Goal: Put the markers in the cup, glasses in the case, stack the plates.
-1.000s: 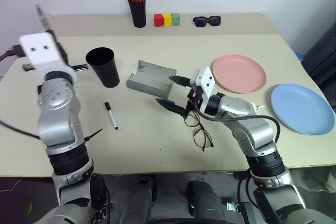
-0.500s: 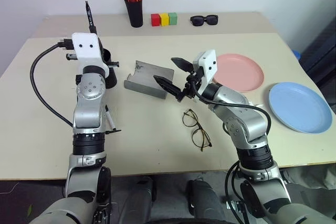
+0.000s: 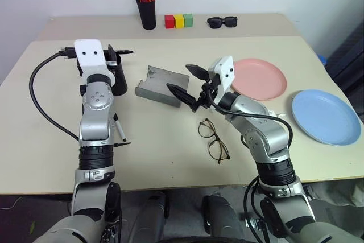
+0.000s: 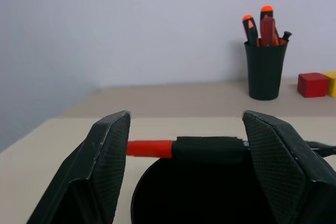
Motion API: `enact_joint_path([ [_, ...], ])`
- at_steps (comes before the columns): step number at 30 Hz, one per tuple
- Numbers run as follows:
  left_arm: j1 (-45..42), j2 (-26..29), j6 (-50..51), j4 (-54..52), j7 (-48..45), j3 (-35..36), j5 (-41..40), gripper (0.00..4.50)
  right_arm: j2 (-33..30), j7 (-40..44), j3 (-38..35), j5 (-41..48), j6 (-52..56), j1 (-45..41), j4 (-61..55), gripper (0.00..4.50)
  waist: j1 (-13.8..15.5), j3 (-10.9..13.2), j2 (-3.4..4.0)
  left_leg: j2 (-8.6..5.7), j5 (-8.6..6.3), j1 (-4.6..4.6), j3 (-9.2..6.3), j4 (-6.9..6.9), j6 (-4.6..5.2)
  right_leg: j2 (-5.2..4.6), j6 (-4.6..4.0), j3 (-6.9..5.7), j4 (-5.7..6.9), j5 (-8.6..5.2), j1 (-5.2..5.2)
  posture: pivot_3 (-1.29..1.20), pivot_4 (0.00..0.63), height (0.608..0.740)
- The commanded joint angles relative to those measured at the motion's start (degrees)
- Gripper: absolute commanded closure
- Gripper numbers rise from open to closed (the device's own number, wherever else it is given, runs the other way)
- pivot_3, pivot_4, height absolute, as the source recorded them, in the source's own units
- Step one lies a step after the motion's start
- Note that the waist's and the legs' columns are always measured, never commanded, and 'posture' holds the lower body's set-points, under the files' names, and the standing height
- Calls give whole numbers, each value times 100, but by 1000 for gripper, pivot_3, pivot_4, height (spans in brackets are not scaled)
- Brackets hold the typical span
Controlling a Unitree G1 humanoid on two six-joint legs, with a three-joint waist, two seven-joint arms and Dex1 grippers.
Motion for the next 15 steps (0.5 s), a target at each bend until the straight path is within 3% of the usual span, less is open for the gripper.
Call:
enact_joint_path([
  [1,37,21,-50,-282,34,62,-19,1048,59,47,11,65,-90,-113,-118,0,0,0,0,0,0,0,0,0,0,0,0,0,0,0,0,0,150,740],
  [7,-28,88,74,-450,4,81,-54,1048,68,60,21,50,-79,-118,-111,0,5,0,0,0,0,0,0,0,0,0,0,0,0,0,1,0,150,740],
  [15,-221,1989,209,-60,-1924,-747,383,1048,45,55,10,36,-73,-119,-113,0,-26,1,2,4,1,3,18,-12,-2,7,-1,1,3,-1,-7,0,150,740],
])
